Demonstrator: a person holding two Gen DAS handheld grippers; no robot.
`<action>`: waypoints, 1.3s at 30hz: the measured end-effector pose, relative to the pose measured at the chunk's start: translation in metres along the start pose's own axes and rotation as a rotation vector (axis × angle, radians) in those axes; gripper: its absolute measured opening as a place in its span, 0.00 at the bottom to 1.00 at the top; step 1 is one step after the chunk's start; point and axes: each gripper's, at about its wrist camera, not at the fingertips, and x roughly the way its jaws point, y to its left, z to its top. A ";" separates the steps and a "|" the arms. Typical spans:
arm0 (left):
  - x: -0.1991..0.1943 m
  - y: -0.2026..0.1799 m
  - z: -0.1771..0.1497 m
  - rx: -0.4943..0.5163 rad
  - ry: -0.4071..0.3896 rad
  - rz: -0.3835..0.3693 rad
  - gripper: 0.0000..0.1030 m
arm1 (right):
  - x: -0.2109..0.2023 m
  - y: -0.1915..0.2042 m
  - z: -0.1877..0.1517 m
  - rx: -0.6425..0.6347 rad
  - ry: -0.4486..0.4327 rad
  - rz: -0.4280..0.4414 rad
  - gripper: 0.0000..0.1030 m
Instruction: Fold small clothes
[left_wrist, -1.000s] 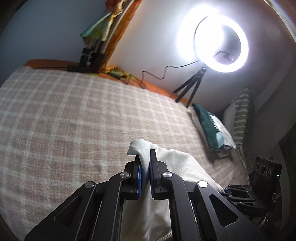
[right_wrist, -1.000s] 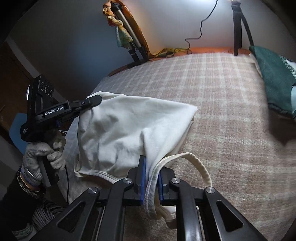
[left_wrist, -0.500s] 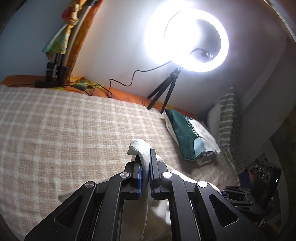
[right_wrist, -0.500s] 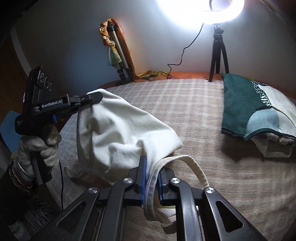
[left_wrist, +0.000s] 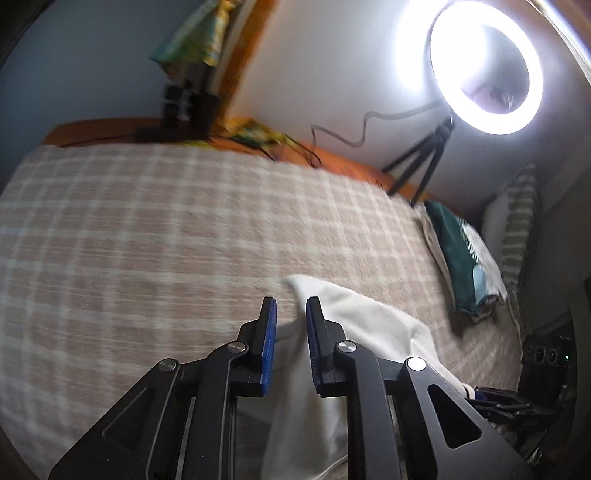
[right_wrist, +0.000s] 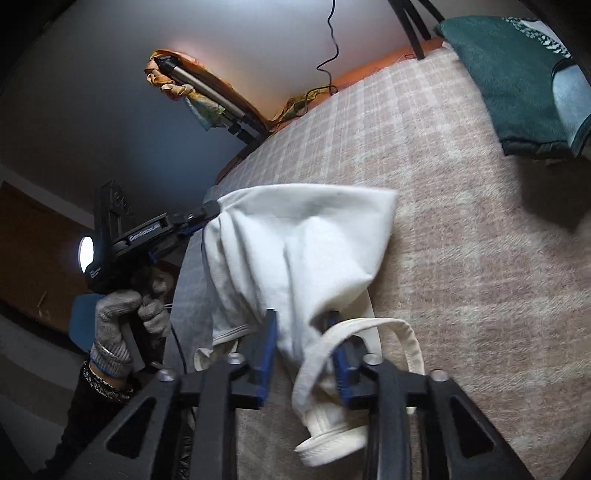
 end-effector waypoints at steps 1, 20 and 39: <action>-0.005 0.004 -0.003 -0.012 -0.001 -0.003 0.17 | -0.002 -0.001 -0.001 -0.004 -0.002 -0.007 0.41; -0.019 0.007 -0.070 0.027 0.151 -0.171 0.00 | 0.011 -0.004 -0.022 0.142 0.041 0.143 0.09; -0.034 0.053 -0.058 0.035 0.182 -0.010 0.11 | -0.002 0.024 -0.037 -0.027 0.092 -0.106 0.40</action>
